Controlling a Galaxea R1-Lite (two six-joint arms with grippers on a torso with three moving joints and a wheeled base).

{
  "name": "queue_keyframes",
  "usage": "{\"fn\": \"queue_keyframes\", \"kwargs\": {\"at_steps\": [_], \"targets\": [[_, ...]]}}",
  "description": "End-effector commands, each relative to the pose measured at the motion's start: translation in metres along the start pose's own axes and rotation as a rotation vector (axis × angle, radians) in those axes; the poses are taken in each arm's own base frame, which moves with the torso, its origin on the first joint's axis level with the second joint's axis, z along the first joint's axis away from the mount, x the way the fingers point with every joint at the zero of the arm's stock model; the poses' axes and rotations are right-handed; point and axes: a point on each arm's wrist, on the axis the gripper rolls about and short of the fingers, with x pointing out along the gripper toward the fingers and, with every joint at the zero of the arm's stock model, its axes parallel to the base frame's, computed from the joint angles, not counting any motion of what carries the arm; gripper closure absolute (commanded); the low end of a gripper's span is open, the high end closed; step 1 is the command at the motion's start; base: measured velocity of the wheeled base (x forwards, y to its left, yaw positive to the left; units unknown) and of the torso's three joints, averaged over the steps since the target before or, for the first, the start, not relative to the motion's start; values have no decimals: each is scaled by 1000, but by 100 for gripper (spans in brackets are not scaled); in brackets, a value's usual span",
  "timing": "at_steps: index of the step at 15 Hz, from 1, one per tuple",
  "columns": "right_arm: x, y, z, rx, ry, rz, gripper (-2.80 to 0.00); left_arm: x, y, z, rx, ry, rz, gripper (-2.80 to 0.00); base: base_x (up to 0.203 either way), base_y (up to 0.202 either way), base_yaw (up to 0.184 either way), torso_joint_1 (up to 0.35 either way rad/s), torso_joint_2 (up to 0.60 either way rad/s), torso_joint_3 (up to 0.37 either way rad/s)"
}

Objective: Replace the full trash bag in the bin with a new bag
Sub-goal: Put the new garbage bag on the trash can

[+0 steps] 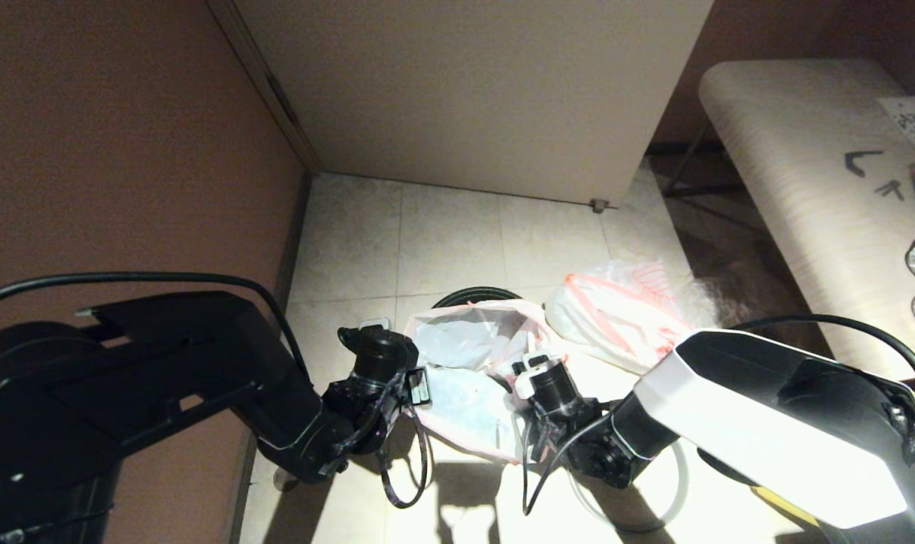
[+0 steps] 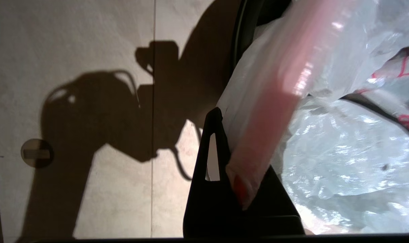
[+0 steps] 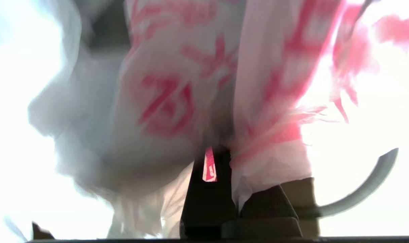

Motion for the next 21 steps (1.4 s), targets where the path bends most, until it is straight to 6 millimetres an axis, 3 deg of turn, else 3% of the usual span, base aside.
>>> {"fn": "queue_keyframes", "kwargs": {"at_steps": [1, 5, 8, 10, 13, 16, 19, 21], "targets": [[-7, 0, 9, 2, -10, -1, 0, -1, 2, 10, -23, -32, 3, 0, 0, 0, 0, 0, 0, 0], [-47, -15, -5, -39, 49, -57, 0, 5, 3, 23, -57, -85, 3, 0, 0, 0, 0, 0, 0, 0], [-55, -23, 3, -60, 42, -99, 0, 12, 6, 30, -77, -102, 8, 0, 0, 0, 0, 0, 0, 0], [-50, -27, -4, -77, 79, -117, 0, 12, 11, 13, -57, -59, 22, 0, 0, 0, 0, 0, 0, 0], [-31, -27, -21, -91, 122, -132, 0, 24, 18, -29, 9, -12, 35, 0, 0, 0, 0, 0, 0, 0], [-13, -22, -42, -101, 141, -133, 0, 29, 15, -62, 134, 28, 19, 0, 0, 0, 0, 0, 0, 0], [1, -19, -54, -108, 160, -133, 0, 26, 11, -77, 202, 72, -7, 0, 0, 0, 0, 0, 0, 0], [14, -20, -46, -83, 131, -140, 0, 38, 10, -84, 226, 78, -9, 0, 0, 0, 0, 0, 0, 0]]}}
